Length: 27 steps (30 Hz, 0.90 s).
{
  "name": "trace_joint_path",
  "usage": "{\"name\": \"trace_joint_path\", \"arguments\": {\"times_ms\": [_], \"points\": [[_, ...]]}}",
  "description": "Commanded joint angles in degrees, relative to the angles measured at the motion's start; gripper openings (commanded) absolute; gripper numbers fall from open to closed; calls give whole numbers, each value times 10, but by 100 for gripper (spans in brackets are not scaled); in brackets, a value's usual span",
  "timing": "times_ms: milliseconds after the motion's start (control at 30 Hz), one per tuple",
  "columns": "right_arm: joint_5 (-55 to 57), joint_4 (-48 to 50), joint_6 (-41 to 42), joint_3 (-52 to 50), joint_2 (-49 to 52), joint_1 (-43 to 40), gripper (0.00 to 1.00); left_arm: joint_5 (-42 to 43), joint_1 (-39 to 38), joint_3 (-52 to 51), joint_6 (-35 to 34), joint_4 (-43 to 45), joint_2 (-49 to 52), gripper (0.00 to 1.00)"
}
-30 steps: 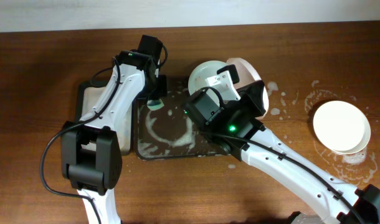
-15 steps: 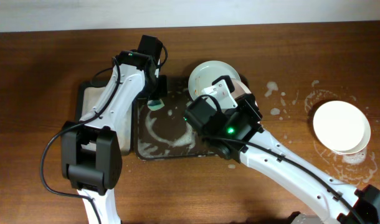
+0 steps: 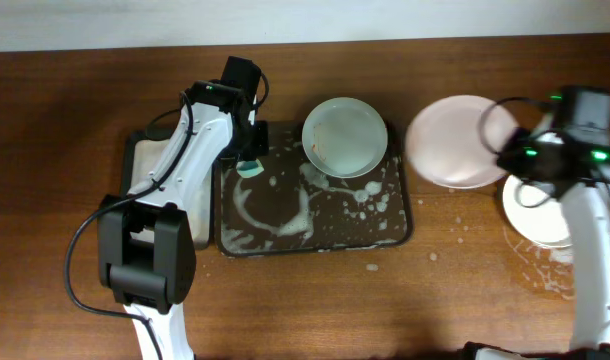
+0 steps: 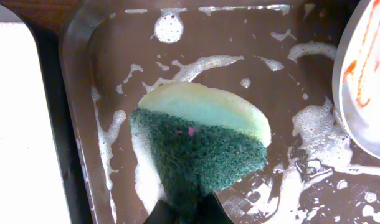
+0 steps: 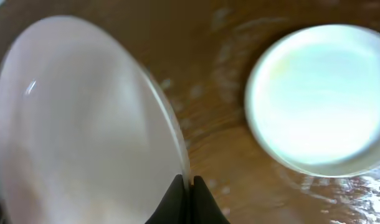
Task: Clean dirty plates on tray and stack at the side
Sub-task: 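Place the plate onto the stack at the right side, then grasp the last plate's rim with the right gripper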
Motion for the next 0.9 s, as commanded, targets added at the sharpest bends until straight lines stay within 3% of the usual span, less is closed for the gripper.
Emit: {"name": "trace_joint_path", "arguments": {"times_ms": [0,167,467,533,567,600,767,867], "points": [[-14,4,22,2,-8,-129,4,6,0,-2,-6,0,3,1],[43,5,36,-1,44,-286,4,6,0,-2,-5,10,3,1],[73,28,35,-2,211,-311,4,6,0,-2,-5,17,3,1],[65,30,35,-2,228,-310,15,6,0,-2,-5,17,3,1],[40,27,34,-2,238,-310,40,6,0,-2,-5,17,3,1],[20,25,33,-2,238,-310,49,6,0,-2,-5,19,3,1],[-94,9,-30,3,211,-297,54,6,0,-2,-5,19,3,1],[-136,1,-116,37,167,-201,54,6,0,-2,-5,24,3,1]]}}
